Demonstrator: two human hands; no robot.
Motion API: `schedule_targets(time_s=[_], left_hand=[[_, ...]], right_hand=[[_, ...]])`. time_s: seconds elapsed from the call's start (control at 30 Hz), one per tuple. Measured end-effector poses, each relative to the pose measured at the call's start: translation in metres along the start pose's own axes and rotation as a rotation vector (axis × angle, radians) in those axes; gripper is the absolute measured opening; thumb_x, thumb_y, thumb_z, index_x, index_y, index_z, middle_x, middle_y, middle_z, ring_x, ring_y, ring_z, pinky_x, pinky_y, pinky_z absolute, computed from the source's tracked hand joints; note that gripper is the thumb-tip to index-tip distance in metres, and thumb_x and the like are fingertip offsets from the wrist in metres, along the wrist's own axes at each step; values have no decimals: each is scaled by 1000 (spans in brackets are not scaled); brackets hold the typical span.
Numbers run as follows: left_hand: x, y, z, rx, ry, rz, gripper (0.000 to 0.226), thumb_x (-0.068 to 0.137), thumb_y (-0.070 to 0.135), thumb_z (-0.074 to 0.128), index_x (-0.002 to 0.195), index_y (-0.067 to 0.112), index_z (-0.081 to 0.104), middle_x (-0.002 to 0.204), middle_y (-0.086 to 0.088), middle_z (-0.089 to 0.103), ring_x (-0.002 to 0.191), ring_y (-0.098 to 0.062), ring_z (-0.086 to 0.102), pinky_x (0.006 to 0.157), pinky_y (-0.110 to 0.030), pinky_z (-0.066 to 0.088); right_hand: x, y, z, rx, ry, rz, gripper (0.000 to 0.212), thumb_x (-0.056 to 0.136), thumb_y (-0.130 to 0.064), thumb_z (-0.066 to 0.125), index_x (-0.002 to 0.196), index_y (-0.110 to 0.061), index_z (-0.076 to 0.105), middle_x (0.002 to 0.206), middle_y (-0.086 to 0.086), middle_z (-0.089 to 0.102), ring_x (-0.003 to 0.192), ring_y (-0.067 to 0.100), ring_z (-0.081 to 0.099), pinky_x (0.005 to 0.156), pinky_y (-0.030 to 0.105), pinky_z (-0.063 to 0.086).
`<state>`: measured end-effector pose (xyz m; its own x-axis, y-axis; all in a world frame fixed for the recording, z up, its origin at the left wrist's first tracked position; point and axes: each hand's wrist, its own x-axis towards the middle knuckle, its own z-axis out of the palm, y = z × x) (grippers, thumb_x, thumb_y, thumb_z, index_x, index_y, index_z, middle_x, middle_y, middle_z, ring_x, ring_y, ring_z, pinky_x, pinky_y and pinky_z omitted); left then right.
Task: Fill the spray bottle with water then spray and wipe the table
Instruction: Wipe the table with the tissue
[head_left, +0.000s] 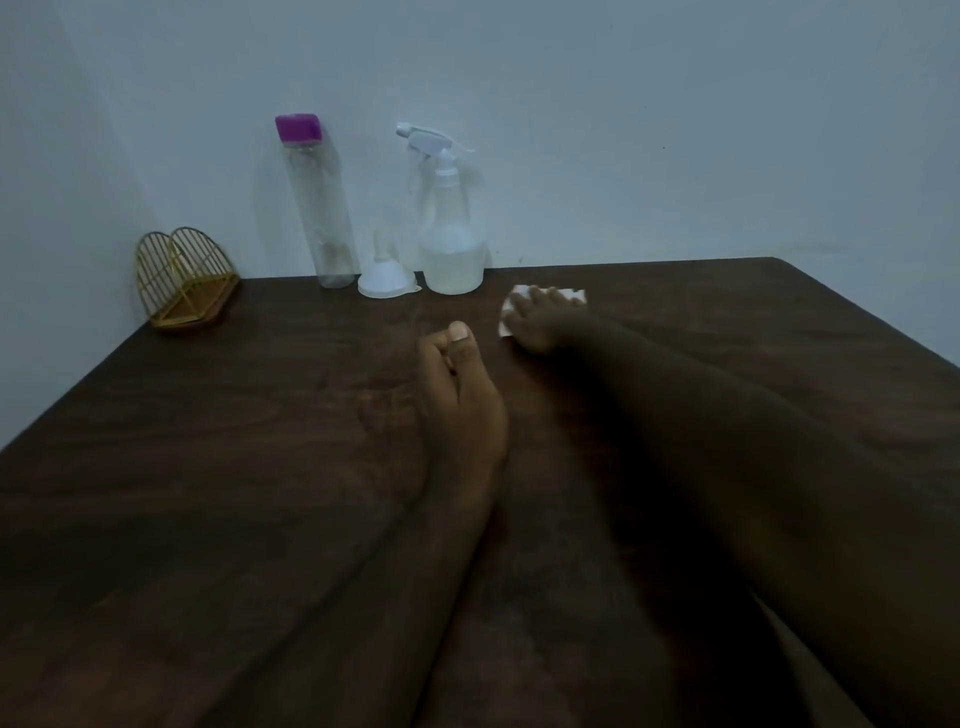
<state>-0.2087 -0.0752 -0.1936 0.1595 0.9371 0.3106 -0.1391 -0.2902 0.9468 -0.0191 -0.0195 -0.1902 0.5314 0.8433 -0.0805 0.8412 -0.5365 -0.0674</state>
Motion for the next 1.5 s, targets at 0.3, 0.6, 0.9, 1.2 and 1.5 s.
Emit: schedule_targets(time_s=[0.3,0.6,0.9,1.2,1.5], left_hand=[[3,-7,4,43,-6,0,28,102,37,40,82,24,53,71,3,55,66,-7,53,56,-12,39],[1,-4,4,58,-46,20,29,102,38,39,87,18,55,68,7,53,59,0,49,57,-16,40],[-1,-2,4,34,-79,23,30,101,38,39,89,16,56,64,6,50,53,1,48,49,-11,39],[-13,6,0,-6,-184,27,28,101,38,39,99,17,58,71,2,54,59,-4,50,60,-27,43],[-19,7,-3,102,-252,62,17,102,32,42,103,22,55,78,0,62,67,-7,56,71,-33,49]], right_hand=[[-25,4,11,-32,-46,5,64,101,-56,15,157,-26,4,165,9,-2,151,34,-1,118,60,1],[0,-3,-1,-47,-54,-290,63,101,-58,20,157,-29,15,165,4,10,151,26,10,121,53,7],[-5,71,-1,-34,-58,195,69,96,-68,17,155,-34,13,165,8,3,151,36,4,118,55,5],[-184,36,19,-91,-116,-432,62,100,-62,16,154,-40,-6,164,-2,-10,150,18,-11,122,46,-4],[-172,71,9,-112,-120,73,63,101,-58,15,157,-31,1,165,9,-9,150,38,-5,119,58,1]])
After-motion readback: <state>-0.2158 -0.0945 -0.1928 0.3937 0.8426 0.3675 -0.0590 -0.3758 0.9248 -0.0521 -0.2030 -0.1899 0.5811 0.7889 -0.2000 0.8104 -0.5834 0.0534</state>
